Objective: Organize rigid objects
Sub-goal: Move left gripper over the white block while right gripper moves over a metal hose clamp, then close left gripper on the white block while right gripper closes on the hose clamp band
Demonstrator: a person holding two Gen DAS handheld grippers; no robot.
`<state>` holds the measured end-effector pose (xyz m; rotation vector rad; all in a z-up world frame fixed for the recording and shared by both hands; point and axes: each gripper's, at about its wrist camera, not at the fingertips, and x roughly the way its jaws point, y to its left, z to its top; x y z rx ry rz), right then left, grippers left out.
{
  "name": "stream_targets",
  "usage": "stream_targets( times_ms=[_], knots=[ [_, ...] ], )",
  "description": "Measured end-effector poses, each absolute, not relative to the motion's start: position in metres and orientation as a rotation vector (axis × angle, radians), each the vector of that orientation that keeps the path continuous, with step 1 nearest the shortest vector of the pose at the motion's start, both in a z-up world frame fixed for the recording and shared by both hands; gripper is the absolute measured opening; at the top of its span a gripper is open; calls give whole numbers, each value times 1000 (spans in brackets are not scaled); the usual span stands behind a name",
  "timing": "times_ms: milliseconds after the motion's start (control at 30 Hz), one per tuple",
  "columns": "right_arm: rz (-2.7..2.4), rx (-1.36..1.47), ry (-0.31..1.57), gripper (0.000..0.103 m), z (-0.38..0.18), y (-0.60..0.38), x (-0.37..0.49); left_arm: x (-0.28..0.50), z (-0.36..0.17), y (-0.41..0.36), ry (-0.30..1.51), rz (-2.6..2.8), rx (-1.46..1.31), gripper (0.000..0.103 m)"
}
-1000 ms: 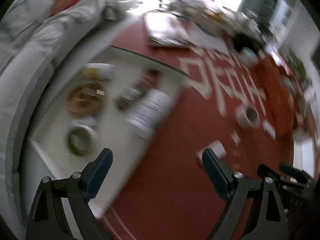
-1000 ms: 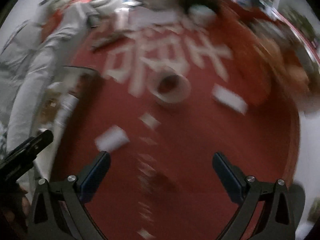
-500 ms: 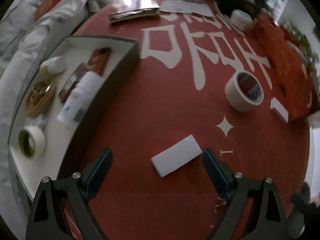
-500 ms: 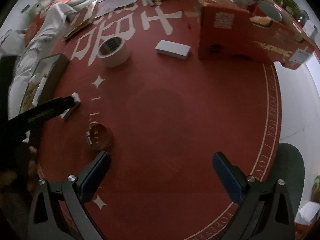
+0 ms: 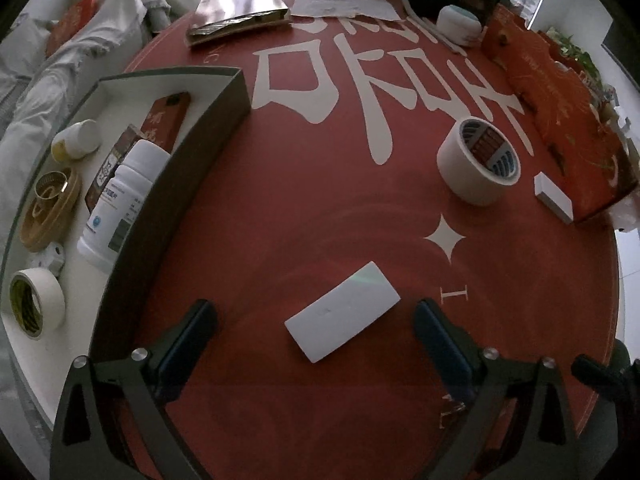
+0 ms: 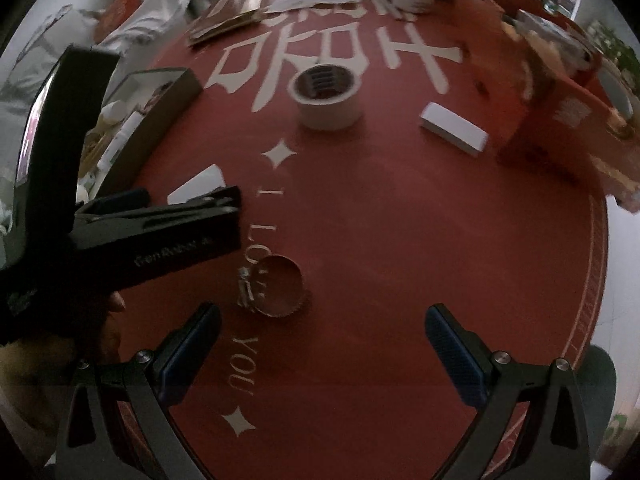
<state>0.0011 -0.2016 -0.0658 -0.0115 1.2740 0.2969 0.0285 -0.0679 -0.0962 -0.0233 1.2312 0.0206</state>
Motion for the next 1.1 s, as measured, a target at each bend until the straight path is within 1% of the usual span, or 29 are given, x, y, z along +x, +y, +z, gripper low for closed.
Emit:
stream_targets(
  times_ms=[33,133,233,300,333,400,433,467,600,633,700,733,767,800,833,1100],
  knots=[
    [300,-21,1273,102,-66,-199,2,29,-96,-68,1237,16,-21,99],
    [305,-38,1272,103,-69,-192,6,30,-94,-72,1237,-14,2,92],
    [300,-45,1279,103,-72,-189,9,29,-90,-78,1228,-57,29,80],
    [294,-45,1284,103,-75,-188,12,27,-87,-82,1216,-91,52,63],
    [292,-45,1285,103,-76,-187,13,27,-85,-84,1212,-99,58,58],
    [290,-53,1284,103,-77,-185,14,27,-83,-82,1207,-97,58,33],
    [292,-64,1277,103,-78,-184,15,28,-82,-79,1209,-88,53,27],
    [294,-75,1274,103,-78,-182,15,28,-82,-75,1214,-85,40,25],
    [312,-137,1277,102,-82,-164,19,28,-82,-65,1232,-66,9,25],
    [314,-150,1283,100,-84,-162,19,26,-82,-64,1231,-62,9,25],
    [299,-210,1282,89,-86,-154,17,23,-82,-63,1231,-59,6,25],
    [306,-232,1267,81,-84,-150,15,22,-82,-62,1233,-56,0,25],
    [313,-237,1258,66,-82,-149,14,23,-82,-62,1235,-55,-6,25],
    [318,-240,1250,55,-79,-148,13,23,-82,-61,1237,-54,-10,25],
    [321,-248,1248,43,-76,-147,12,24,-81,-61,1240,-52,-14,25],
    [292,-167,1290,43,-72,-179,2,10,-72,-51,1234,-12,-55,25]
  ],
)
